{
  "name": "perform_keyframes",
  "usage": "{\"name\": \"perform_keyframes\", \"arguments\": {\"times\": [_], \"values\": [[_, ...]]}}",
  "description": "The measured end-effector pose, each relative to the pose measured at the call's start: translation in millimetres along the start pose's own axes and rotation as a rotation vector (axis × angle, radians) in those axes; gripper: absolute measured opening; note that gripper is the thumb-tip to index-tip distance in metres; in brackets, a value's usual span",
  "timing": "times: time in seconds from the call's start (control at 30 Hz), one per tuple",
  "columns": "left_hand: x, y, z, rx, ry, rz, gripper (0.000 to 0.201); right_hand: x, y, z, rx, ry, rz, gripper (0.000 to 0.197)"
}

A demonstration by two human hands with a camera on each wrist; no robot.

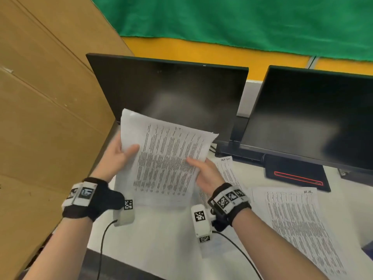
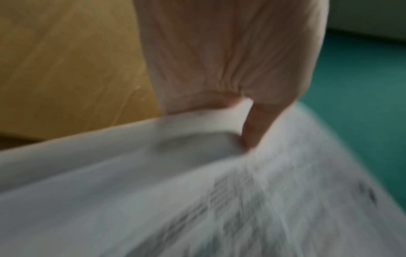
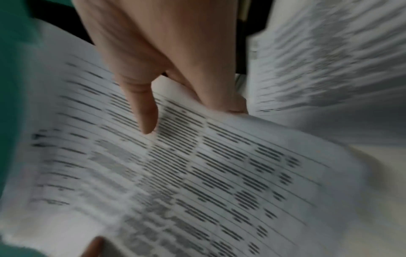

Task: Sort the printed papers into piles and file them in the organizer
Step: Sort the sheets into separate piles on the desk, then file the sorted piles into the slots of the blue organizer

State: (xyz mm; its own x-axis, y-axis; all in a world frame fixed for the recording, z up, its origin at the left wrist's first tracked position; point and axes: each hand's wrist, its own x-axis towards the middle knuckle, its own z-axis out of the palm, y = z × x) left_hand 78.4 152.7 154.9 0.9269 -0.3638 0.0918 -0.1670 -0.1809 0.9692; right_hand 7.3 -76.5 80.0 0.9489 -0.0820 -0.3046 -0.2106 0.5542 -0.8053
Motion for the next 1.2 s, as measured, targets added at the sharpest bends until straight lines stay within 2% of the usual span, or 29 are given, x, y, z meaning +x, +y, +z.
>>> {"name": "perform_keyframes", "arguments": {"times": [0.07, 0.17, 0.23, 0.27, 0.43, 0.57, 0.67, 0.73, 0.87, 0.93, 1.07, 1.2], "values": [[-2.4, -2.9, 14.1, 0.061, 0.165, 0.09, 0.032, -2.1, -15.2, 7.6, -0.012, 0.011, -0.096, 0.037], [-13.3, -17.2, 37.7, 0.106, 0.395, 0.112, 0.024, -4.2, -14.3, 21.0, -0.164, 0.09, -0.224, 0.034], [-20.7, -27.3, 49.7, 0.117, 0.476, 0.117, 0.017, -3.7, -5.3, 28.9, -0.276, 0.126, -0.248, 0.011], [-23.6, -33.1, 54.1, 0.107, 0.494, 0.112, 0.017, -4.2, -0.6, 31.2, -0.302, 0.132, -0.249, 0.008], [-31.6, -59.9, 54.1, 0.071, 0.522, -0.017, 0.046, -4.6, 11.1, 36.7, -0.305, 0.137, -0.213, 0.02], [-27.4, -77.3, 47.6, -0.152, 0.592, -0.175, 0.054, 1.5, 9.0, 36.9, -0.264, 0.173, -0.133, 0.03], [-23.8, -82.5, 48.0, -0.304, 0.631, -0.221, 0.03, 0.7, 10.9, 36.4, -0.279, 0.17, -0.108, 0.025], [-20.6, -82.2, 48.7, -0.352, 0.627, -0.247, 0.027, -3.7, 11.7, 38.6, -0.302, 0.148, -0.088, 0.015], [-15.0, -83.0, 46.8, -0.399, 0.595, -0.283, 0.014, -3.4, 23.0, 38.5, -0.352, 0.164, -0.036, 0.026], [-15.1, -91.2, 45.2, -0.371, 0.567, -0.303, 0.014, -1.6, 31.3, 36.8, -0.354, 0.21, -0.007, 0.03], [-15.6, -108.0, 45.2, -0.356, 0.506, -0.366, 0.031, -1.4, 42.9, 35.6, -0.305, 0.277, 0.044, 0.04], [-13.1, -109.9, 46.3, -0.343, 0.517, -0.379, 0.022, -4.0, 47.0, 35.6, -0.225, 0.269, 0.075, 0.042]]}}
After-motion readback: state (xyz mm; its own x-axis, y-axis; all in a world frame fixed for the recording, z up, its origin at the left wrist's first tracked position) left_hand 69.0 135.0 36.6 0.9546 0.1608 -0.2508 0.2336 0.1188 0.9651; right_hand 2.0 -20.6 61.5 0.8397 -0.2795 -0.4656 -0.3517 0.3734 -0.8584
